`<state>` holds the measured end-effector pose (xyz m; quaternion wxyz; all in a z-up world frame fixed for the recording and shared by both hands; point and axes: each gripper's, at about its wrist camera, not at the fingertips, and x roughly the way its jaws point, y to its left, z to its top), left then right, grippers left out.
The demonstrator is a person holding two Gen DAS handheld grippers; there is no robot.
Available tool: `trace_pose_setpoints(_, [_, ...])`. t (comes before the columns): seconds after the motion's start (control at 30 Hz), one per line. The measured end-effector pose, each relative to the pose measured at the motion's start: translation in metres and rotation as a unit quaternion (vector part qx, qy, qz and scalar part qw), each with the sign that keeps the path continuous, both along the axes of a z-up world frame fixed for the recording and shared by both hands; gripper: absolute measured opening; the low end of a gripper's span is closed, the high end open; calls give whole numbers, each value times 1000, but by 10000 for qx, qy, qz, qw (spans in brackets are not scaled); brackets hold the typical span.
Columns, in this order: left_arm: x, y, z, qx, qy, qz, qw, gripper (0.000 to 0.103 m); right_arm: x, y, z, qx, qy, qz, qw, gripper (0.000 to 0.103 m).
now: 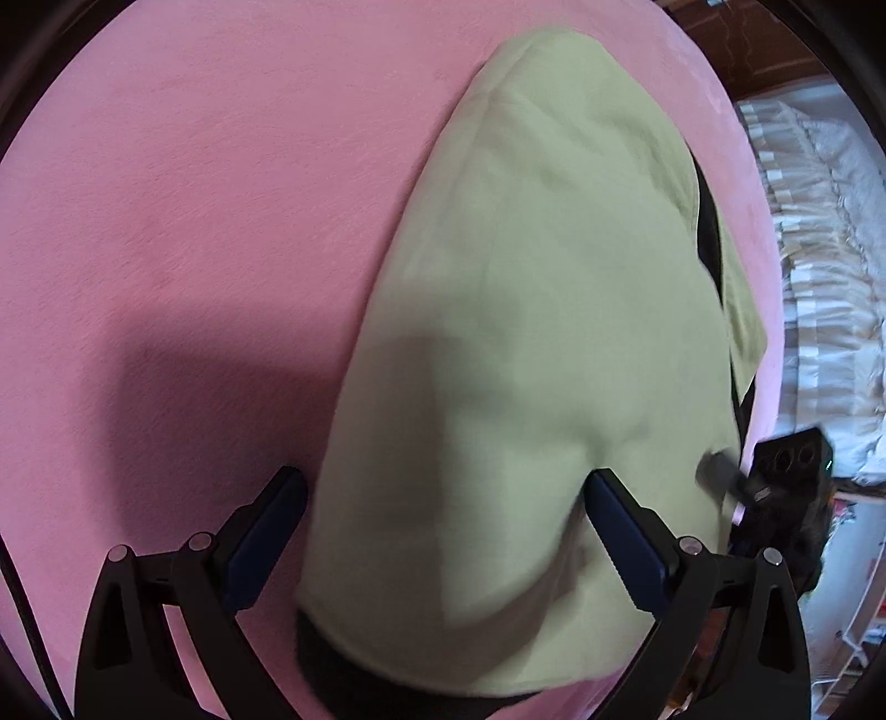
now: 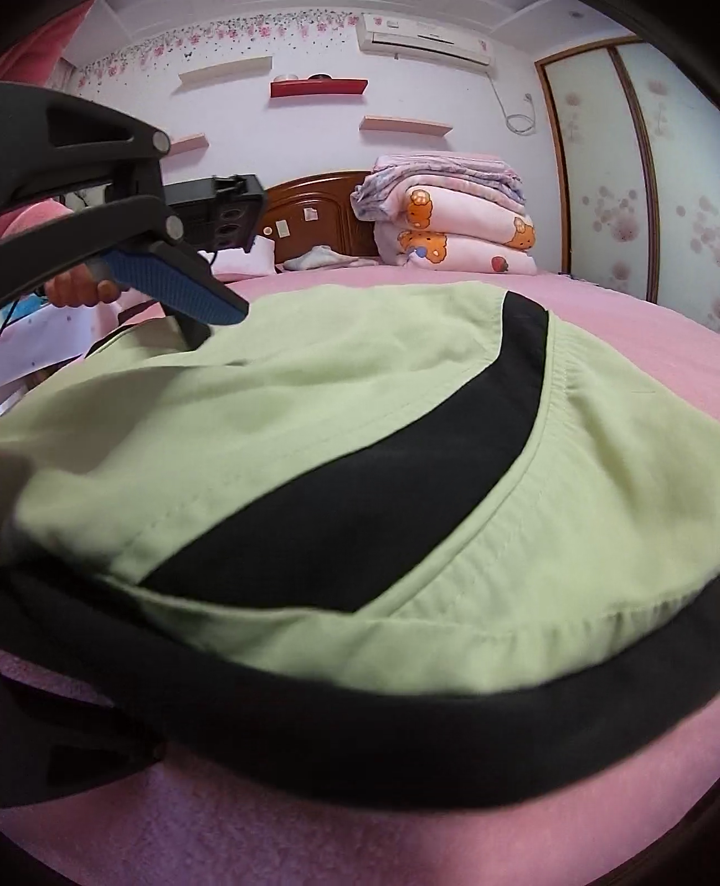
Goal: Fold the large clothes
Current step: 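Grasp the green bundle with both grippers and lift it off the bed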
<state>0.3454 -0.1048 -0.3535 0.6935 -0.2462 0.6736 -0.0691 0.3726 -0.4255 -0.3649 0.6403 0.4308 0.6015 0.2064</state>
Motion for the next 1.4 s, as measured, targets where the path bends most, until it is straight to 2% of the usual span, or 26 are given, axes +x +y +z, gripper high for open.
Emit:
trace_pose_setpoints(0.03, [5, -2, -2, -81, -31, 68, 9999, 99, -3, -2, 0, -81, 37, -42, 10000, 66])
trace_pose_setpoints(0.1, [11, -9, -6, -144, -64, 93, 9998, 98, -8, -8, -3, -202, 160, -137, 9996, 51])
trace_pose_setpoints(0.23, [10, -22, -2, 168, -102, 55, 9998, 94, -13, -12, -5, -54, 209, -355, 9991, 37])
trace_pose_setpoints(0.33, [3, -20, 7, 289, -189, 125, 9993, 78, -13, -6, -1, -92, 189, -424, 9989, 28])
trace_pose_setpoints(0.4, [-1, -28, 16, 377, -234, 158, 9989, 64, -14, -2, 6, -181, 115, -469, 9987, 24])
trace_pose_setpoints(0.5, [5, -26, 36, 554, -339, 200, 9977, 48, -17, 2, 18, -266, -22, -617, 9977, 18])
trace_pose_setpoints(0.7, [-7, -39, 70, 773, -673, 89, 9947, 35, -32, 14, 54, -741, -403, -654, 9943, 13])
trace_pose_setpoints(0.93, [-61, -29, 95, 651, -603, 404, 9952, 34, -64, 35, 94, -1042, -574, -355, 9923, 12])
trace_pose_setpoints(1.1, [-109, -17, 111, 848, -523, 458, 9940, 34, -107, 47, 113, -1091, -476, -65, 9929, 12])
trace_pose_setpoints(1.17, [-115, -20, 115, 893, -480, 414, 9940, 34, -122, 62, 119, -1164, -458, 101, 9921, 12])
trace_pose_setpoints(1.4, [-126, 29, 134, 938, -473, 448, 9935, 32, -159, 122, 134, -1309, -597, 607, 9877, 12])
